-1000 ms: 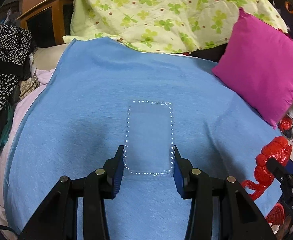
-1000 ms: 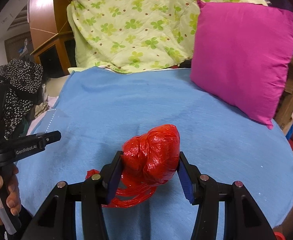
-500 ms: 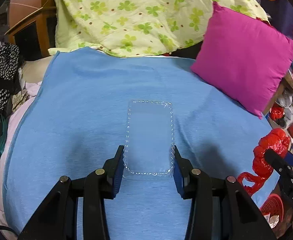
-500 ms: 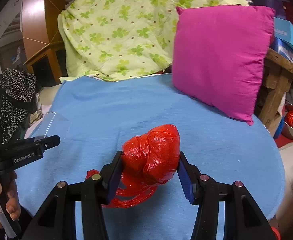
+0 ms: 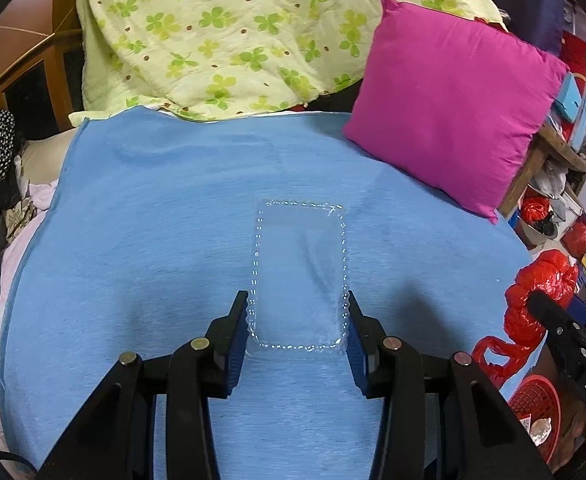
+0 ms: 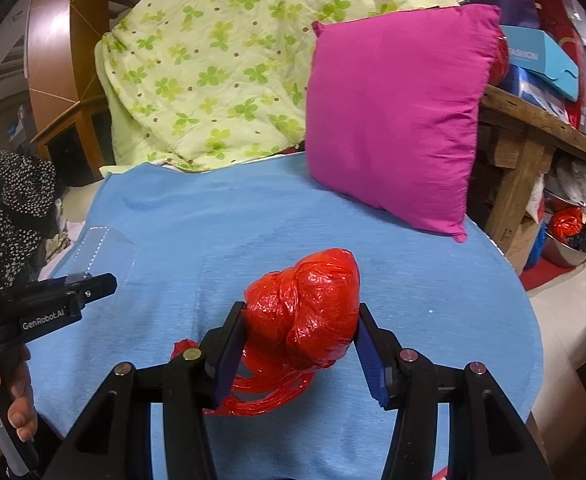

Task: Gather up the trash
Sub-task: 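Lift the red wrapper and clear tray with both tools toward the wastebasket, then open the right tool to drop the red wrapper into the wastebasket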

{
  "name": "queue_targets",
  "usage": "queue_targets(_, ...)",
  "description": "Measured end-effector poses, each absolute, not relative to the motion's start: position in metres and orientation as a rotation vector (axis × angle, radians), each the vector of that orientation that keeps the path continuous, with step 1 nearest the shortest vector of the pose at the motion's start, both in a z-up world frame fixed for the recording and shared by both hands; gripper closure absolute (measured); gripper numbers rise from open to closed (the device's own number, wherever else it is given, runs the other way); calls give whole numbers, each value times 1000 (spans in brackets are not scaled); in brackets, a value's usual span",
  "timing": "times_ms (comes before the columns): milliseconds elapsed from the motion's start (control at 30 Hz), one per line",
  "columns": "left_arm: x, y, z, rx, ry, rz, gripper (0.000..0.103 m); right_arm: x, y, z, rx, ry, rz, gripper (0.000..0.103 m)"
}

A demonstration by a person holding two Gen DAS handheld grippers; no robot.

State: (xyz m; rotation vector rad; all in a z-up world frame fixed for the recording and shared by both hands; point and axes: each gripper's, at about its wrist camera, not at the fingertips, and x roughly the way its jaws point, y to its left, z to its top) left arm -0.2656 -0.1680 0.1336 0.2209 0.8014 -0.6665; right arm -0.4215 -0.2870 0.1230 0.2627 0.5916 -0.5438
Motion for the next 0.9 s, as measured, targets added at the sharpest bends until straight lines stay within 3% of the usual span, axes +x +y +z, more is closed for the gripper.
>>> queue_targets(400,-294,-199,138,246,799,-757,58,-464,-301,130,272,576,-613,48)
queue_targets(900,-390,-270,134,328,809,-1011,58,-638,-334,108,347,673,-892,48)
